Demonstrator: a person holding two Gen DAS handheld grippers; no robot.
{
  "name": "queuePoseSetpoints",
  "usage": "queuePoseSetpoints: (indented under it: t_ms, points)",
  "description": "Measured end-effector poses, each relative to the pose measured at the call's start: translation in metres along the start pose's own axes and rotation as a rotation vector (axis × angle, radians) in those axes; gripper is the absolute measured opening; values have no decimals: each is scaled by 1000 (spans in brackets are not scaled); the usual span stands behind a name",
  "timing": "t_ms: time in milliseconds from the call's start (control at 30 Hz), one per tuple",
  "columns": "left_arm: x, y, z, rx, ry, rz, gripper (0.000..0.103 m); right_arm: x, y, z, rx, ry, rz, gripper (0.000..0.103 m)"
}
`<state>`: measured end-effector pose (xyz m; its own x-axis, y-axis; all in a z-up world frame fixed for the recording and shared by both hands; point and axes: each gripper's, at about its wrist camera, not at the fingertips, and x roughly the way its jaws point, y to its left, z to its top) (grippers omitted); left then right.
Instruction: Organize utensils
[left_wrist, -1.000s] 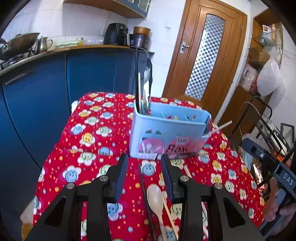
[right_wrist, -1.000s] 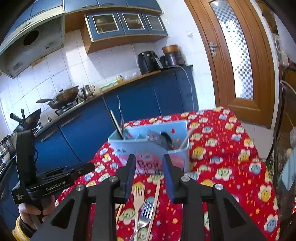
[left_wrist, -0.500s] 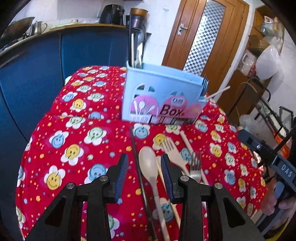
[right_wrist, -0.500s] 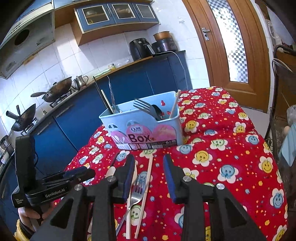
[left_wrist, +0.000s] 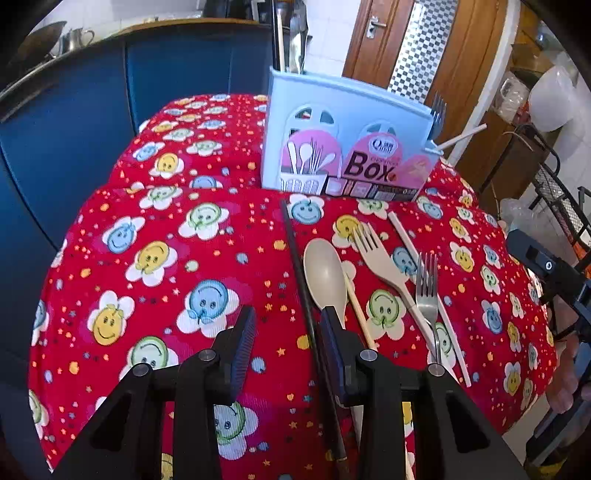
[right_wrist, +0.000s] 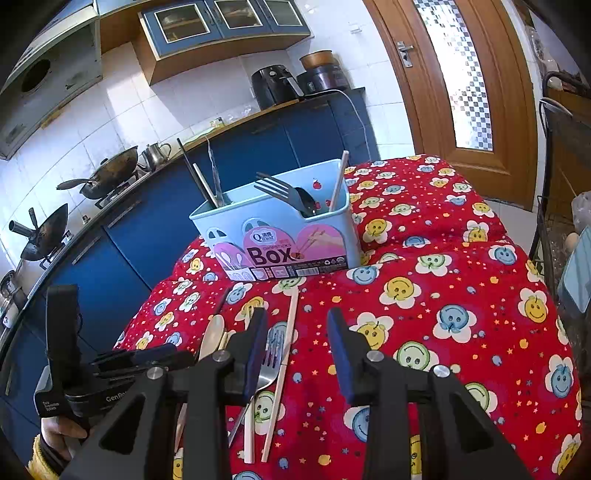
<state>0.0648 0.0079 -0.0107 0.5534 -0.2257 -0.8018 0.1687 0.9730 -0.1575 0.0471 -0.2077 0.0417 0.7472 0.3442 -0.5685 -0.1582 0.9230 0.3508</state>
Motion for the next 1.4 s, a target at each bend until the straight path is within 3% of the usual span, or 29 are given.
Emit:
queuePoseSetpoints:
  t_ms: [467,667,767,867,967,1233,1400]
  points:
    - [15,-3,8,62,42,69,37,2,-3,-2,4,11,3,37]
    - [23,0,23,80,82,66,37,6,-2,-3,1,26,2,38]
    - [28,2,31,87,101,58,34,8,-1,-2,-1,36,0,38]
    - [31,5,39,81,113,60,24,11,-1,-2,-5,48,-2,38]
    - [33,12,42,51,106,52,10,14,0,-3,-10,65,0,38]
    - [23,42,34,-100,55,-75,5,28,3,-7,-15,109,31,38]
    - [6,52,25,-149,-31,-99,5,40,7,-10,-21,141,60,38]
